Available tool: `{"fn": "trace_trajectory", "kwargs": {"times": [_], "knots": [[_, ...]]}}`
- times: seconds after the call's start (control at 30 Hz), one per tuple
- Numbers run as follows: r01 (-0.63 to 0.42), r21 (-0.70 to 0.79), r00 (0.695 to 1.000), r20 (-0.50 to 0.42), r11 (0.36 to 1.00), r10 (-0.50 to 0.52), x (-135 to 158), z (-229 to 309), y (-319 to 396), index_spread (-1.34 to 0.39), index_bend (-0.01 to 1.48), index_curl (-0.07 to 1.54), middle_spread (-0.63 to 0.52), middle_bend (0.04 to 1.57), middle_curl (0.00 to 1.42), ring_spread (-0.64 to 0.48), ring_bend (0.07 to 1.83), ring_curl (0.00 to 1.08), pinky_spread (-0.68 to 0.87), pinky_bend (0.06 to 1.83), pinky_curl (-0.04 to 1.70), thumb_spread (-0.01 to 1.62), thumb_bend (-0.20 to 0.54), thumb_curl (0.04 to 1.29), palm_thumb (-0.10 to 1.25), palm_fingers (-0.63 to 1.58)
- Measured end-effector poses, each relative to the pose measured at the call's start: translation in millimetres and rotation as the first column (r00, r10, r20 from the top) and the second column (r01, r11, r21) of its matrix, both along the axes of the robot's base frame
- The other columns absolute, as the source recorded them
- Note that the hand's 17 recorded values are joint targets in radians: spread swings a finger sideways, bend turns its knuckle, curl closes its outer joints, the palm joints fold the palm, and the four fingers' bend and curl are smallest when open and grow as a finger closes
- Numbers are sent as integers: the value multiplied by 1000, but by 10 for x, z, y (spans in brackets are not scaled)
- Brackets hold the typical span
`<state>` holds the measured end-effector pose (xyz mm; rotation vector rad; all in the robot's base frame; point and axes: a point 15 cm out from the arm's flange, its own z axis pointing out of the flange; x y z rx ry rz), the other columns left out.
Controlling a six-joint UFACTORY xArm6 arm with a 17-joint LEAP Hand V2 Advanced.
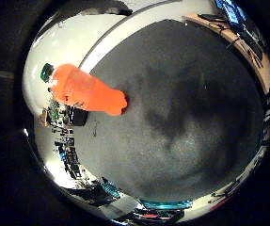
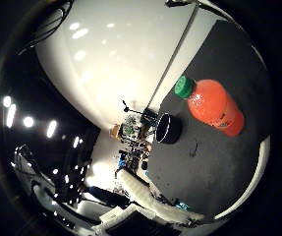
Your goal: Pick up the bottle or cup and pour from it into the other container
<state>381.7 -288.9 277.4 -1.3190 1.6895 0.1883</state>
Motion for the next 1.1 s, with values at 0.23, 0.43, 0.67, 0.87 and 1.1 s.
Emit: {"fn": "trace_trajectory", "kwargs": {"times": [0.23, 0.43, 0.67, 0.87, 1.1], "knots": [[9, 40, 999, -31, 999, -8, 4, -266, 20, -239, 160, 281, 79, 292, 338, 177, 453, 233, 454, 901, -4, 941, -30, 299, 329, 124], [-5, 40, 999, -42, 999, 7, 100, -374, 88, -233, 163, 285, 79, 289, 339, 173, 447, 231, 454, 895, -4, 941, -30, 302, 337, 129], [-33, 42, 998, -50, 999, 35, 210, -441, 213, -229, 162, 289, 70, 285, 340, 162, 450, 232, 456, 884, -4, 946, -30, 299, 346, 137], [-39, 43, 998, -56, 998, 41, 302, -518, 294, -228, 161, 287, 64, 283, 341, 161, 448, 231, 456, 881, -4, 950, -30, 301, 356, 139], [-74, 57, 996, -52, 996, 77, 415, -538, 486, -225, 166, 290, 49, 295, 344, 154, 460, 232, 455, 859, -6, 956, -28, 299, 373, 171]]}}
